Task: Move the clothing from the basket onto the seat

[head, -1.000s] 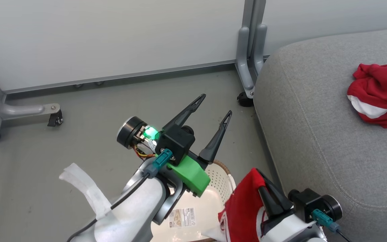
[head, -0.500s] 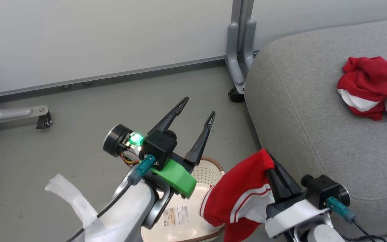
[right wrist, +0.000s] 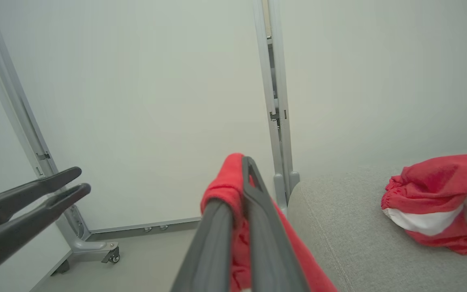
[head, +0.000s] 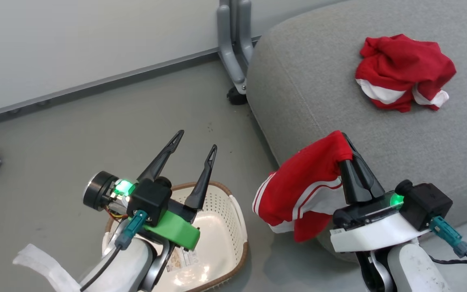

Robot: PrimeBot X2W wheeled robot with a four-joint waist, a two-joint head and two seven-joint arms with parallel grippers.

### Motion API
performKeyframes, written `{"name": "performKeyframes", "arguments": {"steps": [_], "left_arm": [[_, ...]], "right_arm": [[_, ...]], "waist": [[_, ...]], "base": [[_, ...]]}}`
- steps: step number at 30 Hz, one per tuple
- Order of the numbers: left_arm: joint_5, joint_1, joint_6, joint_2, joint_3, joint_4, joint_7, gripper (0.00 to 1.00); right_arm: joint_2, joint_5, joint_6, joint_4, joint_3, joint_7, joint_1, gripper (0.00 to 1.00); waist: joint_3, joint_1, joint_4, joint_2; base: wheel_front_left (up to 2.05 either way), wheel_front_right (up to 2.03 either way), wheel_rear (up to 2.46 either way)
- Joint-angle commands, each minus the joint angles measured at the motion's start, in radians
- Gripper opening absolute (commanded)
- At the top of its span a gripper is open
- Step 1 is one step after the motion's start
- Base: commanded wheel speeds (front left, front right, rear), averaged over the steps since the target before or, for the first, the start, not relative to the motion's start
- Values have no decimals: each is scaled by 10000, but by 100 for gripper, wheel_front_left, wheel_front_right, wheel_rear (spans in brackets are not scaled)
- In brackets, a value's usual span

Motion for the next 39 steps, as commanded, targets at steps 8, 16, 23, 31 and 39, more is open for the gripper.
{"name": "performKeyframes", "arguments": {"steps": [8,16,23,31,39], "left_arm": [[262,443,39,826,9,-659,7,100],[560,33,-113,850,-378,-1037,339,100],[916,-536,-285,848,-685,-1349,807,100],[1294,-1326,-507,826,-921,-1597,1111,100],[1533,-1817,-499,845,-912,-1715,1098,100]], "right_arm": [[6,93,-4,-1057,-307,-33,-1,0],[9,586,-2,-1863,-1054,-33,-434,0],[-17,668,-4,-1502,-2093,-32,-3098,0],[-1777,573,-4,715,-3563,-33,-7726,0],[-3189,58,-4,2134,-5034,-32,-10539,0]], "waist": [[1378,0,-2308,0],[2424,0,-2682,0],[3875,0,-2163,0],[5370,0,-988,0],[6122,0,-379,0]], "base": [[0,0,0],[0,0,0],[0,0,0],[0,0,0],[0,0,0]]}}
